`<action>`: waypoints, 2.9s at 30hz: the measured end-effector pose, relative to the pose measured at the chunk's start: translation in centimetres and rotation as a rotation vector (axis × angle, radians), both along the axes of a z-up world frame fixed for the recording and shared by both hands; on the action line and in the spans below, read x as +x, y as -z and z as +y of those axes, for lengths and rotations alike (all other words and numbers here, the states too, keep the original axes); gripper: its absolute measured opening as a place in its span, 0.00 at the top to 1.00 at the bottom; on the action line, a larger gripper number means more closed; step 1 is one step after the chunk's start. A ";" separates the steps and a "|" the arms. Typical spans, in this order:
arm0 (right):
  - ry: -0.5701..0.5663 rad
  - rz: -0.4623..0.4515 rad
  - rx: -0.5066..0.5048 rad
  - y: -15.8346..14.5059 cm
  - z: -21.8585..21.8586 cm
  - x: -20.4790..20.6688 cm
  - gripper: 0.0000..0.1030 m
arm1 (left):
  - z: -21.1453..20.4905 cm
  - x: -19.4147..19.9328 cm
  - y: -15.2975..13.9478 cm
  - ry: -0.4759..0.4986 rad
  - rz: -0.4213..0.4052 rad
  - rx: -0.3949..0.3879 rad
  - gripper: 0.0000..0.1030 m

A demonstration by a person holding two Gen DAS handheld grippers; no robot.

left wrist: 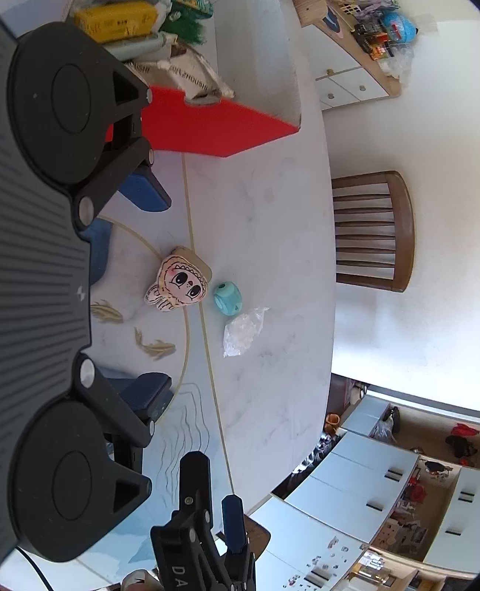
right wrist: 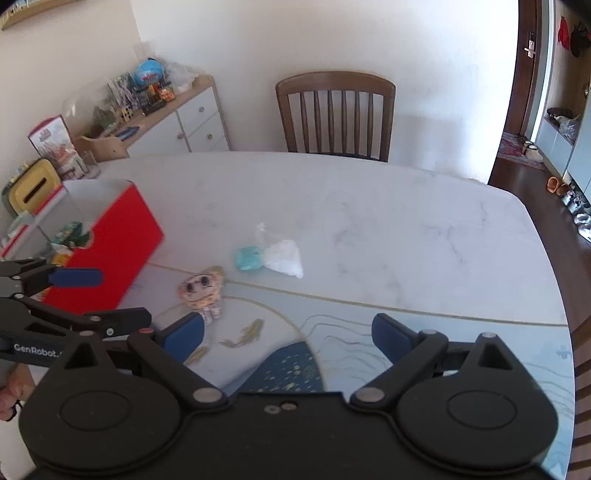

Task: Organize objects
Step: 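Grasp the cream plush face doll with the left tool while the right tool grasps the clear plastic bag, then carry the plush face doll and plastic bag with both tools over the box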

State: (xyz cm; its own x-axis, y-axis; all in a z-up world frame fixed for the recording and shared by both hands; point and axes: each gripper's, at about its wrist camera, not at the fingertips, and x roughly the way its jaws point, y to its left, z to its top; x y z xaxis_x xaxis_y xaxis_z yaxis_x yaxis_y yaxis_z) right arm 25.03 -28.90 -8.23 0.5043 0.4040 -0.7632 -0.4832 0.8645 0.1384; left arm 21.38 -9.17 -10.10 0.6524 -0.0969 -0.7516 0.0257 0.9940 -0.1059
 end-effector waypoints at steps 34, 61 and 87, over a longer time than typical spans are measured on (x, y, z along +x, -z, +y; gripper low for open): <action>-0.108 0.158 0.035 7.9 5.7 12.7 0.20 | -3.7 4.8 7.6 0.028 -0.051 0.202 0.15; -0.096 0.191 0.084 8.2 5.2 12.3 0.71 | -3.3 4.7 6.4 -0.005 -0.045 0.168 0.55; -0.081 0.093 0.091 1.5 3.1 3.8 0.73 | -1.8 1.3 0.2 -0.004 -0.035 0.071 0.55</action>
State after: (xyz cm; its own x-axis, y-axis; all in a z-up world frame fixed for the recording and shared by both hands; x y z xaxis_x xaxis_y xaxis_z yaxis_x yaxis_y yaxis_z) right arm 28.80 -25.82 -9.71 0.3961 0.5101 -0.7635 -0.5326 0.8049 0.2615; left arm 22.72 -10.94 -10.33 0.6790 -0.0412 -0.7330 0.0240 0.9991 -0.0339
